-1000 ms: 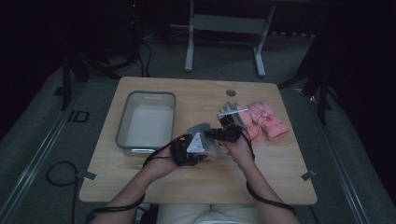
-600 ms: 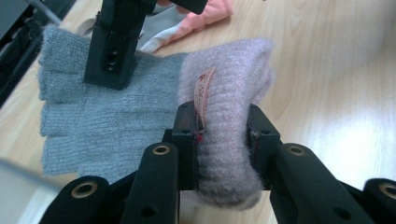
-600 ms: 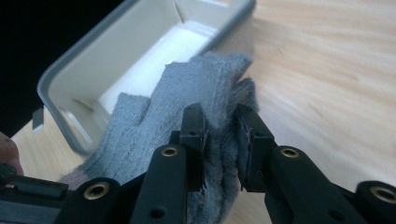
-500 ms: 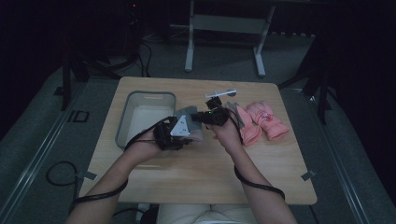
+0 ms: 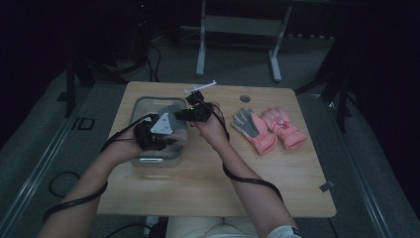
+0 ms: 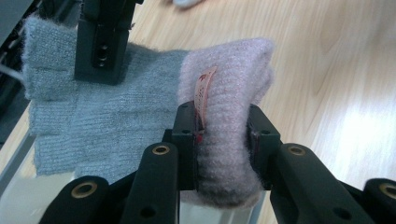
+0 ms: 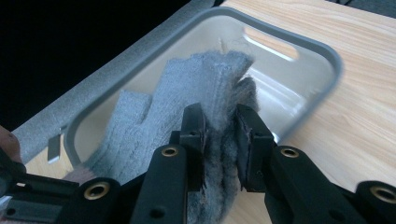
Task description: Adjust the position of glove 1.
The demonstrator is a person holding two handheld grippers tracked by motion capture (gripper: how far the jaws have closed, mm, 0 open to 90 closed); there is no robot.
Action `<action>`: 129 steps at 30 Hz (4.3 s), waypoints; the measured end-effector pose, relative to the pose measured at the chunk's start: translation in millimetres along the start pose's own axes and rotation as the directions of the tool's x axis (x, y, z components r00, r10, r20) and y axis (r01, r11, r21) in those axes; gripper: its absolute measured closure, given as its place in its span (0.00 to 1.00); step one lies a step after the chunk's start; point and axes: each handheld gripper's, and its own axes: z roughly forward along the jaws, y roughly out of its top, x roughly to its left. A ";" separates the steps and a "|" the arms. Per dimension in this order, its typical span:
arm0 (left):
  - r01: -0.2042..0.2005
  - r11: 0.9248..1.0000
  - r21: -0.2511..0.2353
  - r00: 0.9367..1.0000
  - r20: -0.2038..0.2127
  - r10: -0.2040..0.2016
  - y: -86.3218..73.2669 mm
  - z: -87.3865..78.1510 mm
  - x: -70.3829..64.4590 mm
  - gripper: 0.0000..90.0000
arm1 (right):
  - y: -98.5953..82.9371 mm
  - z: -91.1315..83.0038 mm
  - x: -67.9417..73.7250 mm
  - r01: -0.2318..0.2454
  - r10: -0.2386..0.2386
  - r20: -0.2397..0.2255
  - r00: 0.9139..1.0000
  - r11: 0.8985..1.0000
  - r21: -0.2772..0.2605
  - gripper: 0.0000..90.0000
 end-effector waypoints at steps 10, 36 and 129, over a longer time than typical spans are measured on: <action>0.021 0.999 0.038 1.000 0.013 -0.022 -37.2 8.9 18.8 0.78 | 13.2 45.5 7.0 -0.009 0.009 -0.030 0.999 1.000 0.019 0.83; -0.007 0.955 0.296 0.983 0.176 -0.048 -48.8 90.3 37.3 0.77 | -3.3 95.4 -6.3 -0.029 0.018 0.084 0.996 0.991 0.129 0.73; 0.330 0.940 -0.093 0.926 0.228 -0.302 -4.4 120.1 -142.0 0.02 | -149.9 -70.7 -201.8 0.165 -0.239 0.297 0.924 0.953 0.255 0.83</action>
